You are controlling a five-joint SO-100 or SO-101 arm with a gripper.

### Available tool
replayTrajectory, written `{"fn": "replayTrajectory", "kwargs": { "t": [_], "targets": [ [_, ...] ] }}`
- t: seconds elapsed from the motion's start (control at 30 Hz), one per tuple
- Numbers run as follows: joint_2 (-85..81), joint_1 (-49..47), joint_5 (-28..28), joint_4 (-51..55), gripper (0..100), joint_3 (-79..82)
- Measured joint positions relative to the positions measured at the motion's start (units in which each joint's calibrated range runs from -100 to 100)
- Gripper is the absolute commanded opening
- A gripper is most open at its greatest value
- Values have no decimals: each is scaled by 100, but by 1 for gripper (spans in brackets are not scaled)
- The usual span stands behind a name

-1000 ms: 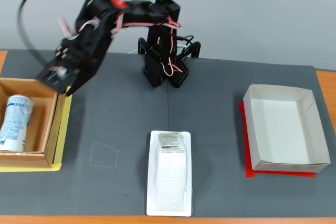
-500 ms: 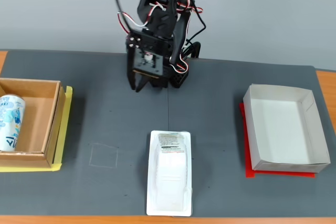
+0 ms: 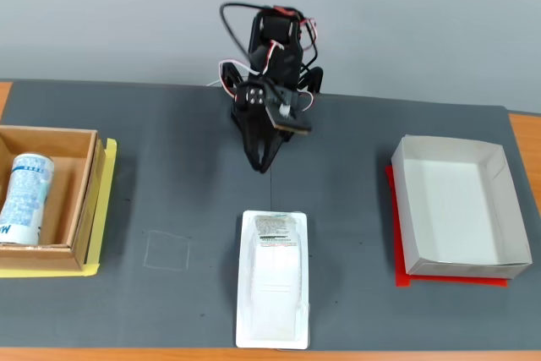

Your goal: Pick the can and put it in the brown box

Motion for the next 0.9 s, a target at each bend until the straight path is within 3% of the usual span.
{"fn": "replayTrajectory", "kwargs": {
  "t": [0.33,0.9],
  "targets": [
    [-896,-126,-694,-43,1,1405],
    [-1352,-540,-757,-9,1,2792]
  ]
}}
